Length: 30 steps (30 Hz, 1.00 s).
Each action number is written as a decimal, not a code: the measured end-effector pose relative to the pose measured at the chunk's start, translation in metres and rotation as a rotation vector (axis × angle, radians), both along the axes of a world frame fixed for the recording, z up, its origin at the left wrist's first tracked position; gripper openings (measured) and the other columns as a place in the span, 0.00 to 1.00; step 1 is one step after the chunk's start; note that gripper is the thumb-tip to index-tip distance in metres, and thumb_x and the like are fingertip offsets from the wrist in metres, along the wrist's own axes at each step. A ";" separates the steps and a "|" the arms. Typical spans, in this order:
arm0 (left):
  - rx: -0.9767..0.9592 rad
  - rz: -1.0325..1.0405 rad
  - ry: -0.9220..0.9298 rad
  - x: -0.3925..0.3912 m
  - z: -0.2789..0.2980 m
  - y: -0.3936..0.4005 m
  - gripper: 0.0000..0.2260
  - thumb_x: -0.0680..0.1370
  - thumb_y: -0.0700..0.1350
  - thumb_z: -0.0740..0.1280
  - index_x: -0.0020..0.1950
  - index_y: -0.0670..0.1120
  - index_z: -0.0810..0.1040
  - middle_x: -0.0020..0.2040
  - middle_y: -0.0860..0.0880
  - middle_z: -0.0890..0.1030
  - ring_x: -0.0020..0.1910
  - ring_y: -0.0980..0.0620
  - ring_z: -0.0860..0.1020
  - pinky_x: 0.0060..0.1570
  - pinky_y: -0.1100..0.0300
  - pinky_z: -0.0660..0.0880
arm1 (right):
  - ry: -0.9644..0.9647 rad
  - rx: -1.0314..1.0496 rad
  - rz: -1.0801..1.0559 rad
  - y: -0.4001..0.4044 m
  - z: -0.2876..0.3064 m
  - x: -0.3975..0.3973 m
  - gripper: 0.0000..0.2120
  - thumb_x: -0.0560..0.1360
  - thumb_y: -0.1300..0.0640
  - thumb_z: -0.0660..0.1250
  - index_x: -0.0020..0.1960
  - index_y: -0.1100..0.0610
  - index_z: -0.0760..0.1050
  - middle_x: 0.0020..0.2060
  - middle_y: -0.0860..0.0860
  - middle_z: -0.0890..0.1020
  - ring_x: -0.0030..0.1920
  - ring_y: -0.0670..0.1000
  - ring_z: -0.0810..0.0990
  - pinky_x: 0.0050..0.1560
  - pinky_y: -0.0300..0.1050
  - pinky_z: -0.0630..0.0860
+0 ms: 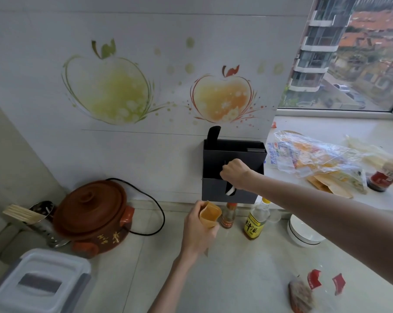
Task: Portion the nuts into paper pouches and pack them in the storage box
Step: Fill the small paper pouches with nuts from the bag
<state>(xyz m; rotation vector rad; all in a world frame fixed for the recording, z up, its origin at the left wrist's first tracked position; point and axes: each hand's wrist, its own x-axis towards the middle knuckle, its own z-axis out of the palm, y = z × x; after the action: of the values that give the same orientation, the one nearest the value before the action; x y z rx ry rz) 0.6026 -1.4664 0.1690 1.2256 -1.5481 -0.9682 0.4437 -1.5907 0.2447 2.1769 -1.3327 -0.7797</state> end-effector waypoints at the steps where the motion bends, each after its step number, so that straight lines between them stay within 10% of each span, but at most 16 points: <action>1: 0.003 0.004 0.006 0.001 0.000 0.000 0.13 0.65 0.44 0.71 0.47 0.53 0.74 0.36 0.54 0.78 0.33 0.60 0.76 0.31 0.72 0.70 | 0.002 0.003 0.000 -0.001 0.001 0.001 0.07 0.76 0.61 0.67 0.53 0.59 0.78 0.44 0.51 0.83 0.44 0.51 0.82 0.39 0.42 0.72; 7: -0.001 -0.003 -0.002 0.002 0.001 -0.002 0.13 0.65 0.44 0.71 0.46 0.53 0.74 0.35 0.55 0.77 0.32 0.59 0.75 0.31 0.70 0.71 | -0.049 0.013 0.002 0.003 0.000 0.000 0.08 0.76 0.57 0.67 0.52 0.60 0.79 0.44 0.52 0.83 0.45 0.52 0.82 0.42 0.43 0.74; 12: -0.002 -0.009 -0.004 -0.006 0.002 -0.003 0.12 0.65 0.43 0.70 0.44 0.54 0.73 0.34 0.56 0.77 0.31 0.59 0.74 0.30 0.71 0.69 | -0.039 -0.047 0.103 0.012 0.010 -0.008 0.12 0.76 0.55 0.66 0.57 0.57 0.78 0.55 0.55 0.82 0.66 0.59 0.70 0.64 0.54 0.65; 17: 0.019 -0.035 0.000 -0.024 0.002 -0.002 0.14 0.64 0.41 0.68 0.44 0.57 0.73 0.34 0.58 0.78 0.31 0.60 0.75 0.30 0.71 0.69 | -0.144 -0.065 0.078 0.028 0.031 -0.017 0.08 0.74 0.63 0.67 0.53 0.57 0.78 0.50 0.53 0.82 0.55 0.55 0.76 0.49 0.47 0.74; 24: -0.008 -0.085 -0.026 -0.047 -0.002 0.010 0.16 0.64 0.42 0.68 0.45 0.61 0.74 0.37 0.59 0.80 0.34 0.60 0.77 0.33 0.72 0.70 | -0.552 -0.109 -0.004 0.073 0.046 -0.060 0.10 0.73 0.68 0.64 0.54 0.61 0.75 0.47 0.56 0.79 0.43 0.56 0.78 0.35 0.45 0.69; 30: -0.023 -0.103 -0.092 -0.057 -0.014 0.023 0.19 0.66 0.34 0.70 0.43 0.57 0.72 0.34 0.54 0.79 0.30 0.58 0.74 0.30 0.70 0.69 | -1.248 0.175 -0.699 0.131 0.017 -0.119 0.12 0.76 0.64 0.59 0.56 0.62 0.77 0.43 0.54 0.78 0.41 0.53 0.75 0.39 0.43 0.70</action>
<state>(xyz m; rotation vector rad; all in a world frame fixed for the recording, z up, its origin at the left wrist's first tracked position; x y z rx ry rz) 0.5454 -1.4435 0.1547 1.1983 -1.7042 -0.9690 0.3246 -1.4596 0.2619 2.3525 -2.7614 0.4759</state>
